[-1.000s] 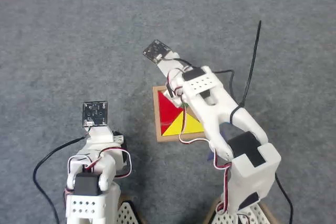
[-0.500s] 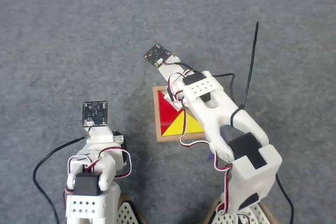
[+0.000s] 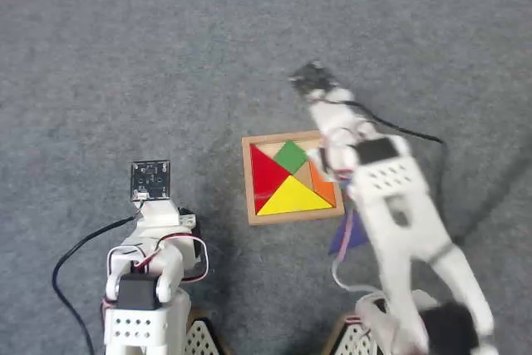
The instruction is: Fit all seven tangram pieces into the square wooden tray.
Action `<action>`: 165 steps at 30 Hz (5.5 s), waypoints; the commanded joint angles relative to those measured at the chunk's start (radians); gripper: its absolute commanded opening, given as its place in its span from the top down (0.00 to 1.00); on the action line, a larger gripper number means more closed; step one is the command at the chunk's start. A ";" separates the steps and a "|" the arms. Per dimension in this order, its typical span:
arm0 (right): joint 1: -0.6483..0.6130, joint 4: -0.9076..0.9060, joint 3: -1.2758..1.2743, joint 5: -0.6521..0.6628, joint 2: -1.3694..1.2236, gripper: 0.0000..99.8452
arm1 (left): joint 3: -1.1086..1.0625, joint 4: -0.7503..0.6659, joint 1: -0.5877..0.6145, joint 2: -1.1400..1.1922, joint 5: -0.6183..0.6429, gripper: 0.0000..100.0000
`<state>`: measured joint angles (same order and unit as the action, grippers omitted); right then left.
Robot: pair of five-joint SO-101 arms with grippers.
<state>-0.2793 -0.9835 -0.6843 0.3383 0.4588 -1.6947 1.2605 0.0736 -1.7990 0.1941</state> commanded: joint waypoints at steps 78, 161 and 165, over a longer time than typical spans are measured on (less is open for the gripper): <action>0.108 -0.064 0.173 -1.105 -0.412 0.77 | 0.012 0.002 0.006 -0.020 -0.011 0.99; -0.231 -0.193 0.895 0.075 -0.832 0.95 | 0.012 0.002 0.006 -0.020 -0.011 0.99; -0.199 -0.202 0.895 0.160 -0.832 0.95 | 0.012 0.002 0.006 -0.020 -0.011 0.99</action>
<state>-0.4971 -1.1799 0.1488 0.4273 -0.3959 -1.6947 1.2605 0.0736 -1.7990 0.1941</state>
